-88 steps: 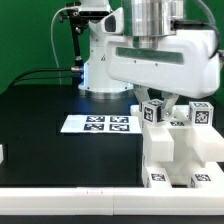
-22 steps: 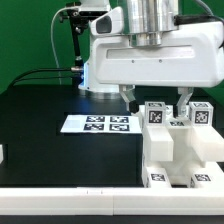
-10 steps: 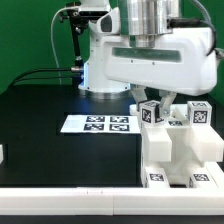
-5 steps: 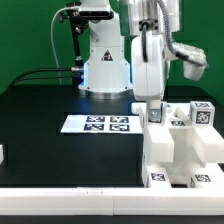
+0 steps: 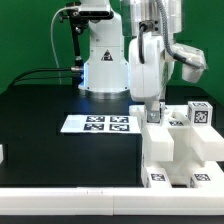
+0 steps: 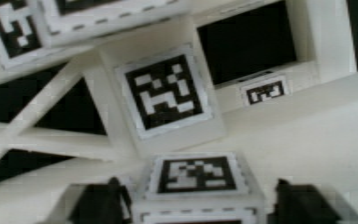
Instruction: Assemble chair
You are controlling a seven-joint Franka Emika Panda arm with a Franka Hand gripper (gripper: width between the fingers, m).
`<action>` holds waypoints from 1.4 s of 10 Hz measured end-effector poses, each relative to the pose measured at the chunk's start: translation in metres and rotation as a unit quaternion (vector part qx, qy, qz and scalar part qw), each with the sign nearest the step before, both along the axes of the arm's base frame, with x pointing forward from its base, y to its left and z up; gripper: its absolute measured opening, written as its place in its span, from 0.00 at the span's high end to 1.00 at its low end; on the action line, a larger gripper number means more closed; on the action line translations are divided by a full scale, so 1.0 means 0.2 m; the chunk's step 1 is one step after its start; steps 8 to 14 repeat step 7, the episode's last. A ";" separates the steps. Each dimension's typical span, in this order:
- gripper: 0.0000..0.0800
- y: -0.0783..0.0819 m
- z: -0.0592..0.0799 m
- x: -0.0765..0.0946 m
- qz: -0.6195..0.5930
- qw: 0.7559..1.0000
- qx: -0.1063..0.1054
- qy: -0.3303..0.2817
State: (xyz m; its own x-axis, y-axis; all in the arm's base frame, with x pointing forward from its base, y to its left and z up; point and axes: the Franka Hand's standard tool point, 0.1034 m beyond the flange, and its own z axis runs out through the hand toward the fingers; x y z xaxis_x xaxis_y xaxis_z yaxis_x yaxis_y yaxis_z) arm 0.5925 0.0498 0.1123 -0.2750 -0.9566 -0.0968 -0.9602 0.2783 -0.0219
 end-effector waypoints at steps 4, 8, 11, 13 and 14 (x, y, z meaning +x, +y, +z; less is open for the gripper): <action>0.19 -0.03 0.15 0.01 0.078 0.997 0.011 -0.009; 0.19 -0.06 0.22 0.03 0.089 0.996 0.012 -0.024; 0.19 -0.06 0.22 0.03 0.089 0.996 0.012 -0.024; 0.19 -0.06 0.22 0.03 0.089 0.996 0.012 -0.024; 0.19 -0.06 0.22 0.03 0.089 0.996 0.012 -0.024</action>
Offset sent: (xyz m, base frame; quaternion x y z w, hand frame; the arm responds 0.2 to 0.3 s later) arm -0.0020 -0.0067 0.0399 -0.0033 -0.0280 -0.0523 0.9982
